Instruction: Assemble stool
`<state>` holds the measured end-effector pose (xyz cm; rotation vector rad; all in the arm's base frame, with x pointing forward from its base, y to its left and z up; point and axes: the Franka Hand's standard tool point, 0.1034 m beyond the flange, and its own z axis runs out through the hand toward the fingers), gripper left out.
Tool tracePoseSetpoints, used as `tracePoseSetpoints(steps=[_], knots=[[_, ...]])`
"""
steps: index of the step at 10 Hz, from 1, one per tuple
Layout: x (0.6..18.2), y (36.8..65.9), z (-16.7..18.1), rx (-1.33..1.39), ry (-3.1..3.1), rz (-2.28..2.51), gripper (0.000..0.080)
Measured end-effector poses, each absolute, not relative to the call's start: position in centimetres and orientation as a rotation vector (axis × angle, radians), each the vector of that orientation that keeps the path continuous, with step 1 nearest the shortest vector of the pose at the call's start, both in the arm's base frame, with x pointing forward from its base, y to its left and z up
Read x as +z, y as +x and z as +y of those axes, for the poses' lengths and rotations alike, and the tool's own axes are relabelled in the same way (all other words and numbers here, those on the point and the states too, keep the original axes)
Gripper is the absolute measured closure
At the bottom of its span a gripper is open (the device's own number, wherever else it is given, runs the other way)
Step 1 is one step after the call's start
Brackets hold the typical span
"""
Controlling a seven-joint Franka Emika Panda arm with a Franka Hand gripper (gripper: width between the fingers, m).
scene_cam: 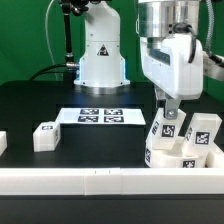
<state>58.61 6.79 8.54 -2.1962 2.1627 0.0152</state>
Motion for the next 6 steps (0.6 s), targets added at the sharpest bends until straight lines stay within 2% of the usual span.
tracePoseSetpoints(steps=[1,2,3,4,5,6], knots=[[8.5,58.6,6.9,0.017,-2.194,2.164,0.0465],[8.5,58.6,6.9,0.017,-2.212,2.146,0.0284],[9.4,58.7,7.2,0.025,-2.28,2.068,0.0193],[10.2,59.0,7.2,0.015,-2.321,2.0,0.0193],[10.7,59.1,7.2,0.016,-2.333,1.966,0.0158],[10.3,59.0,7.3,0.019,-2.341,1.963,0.0152]])
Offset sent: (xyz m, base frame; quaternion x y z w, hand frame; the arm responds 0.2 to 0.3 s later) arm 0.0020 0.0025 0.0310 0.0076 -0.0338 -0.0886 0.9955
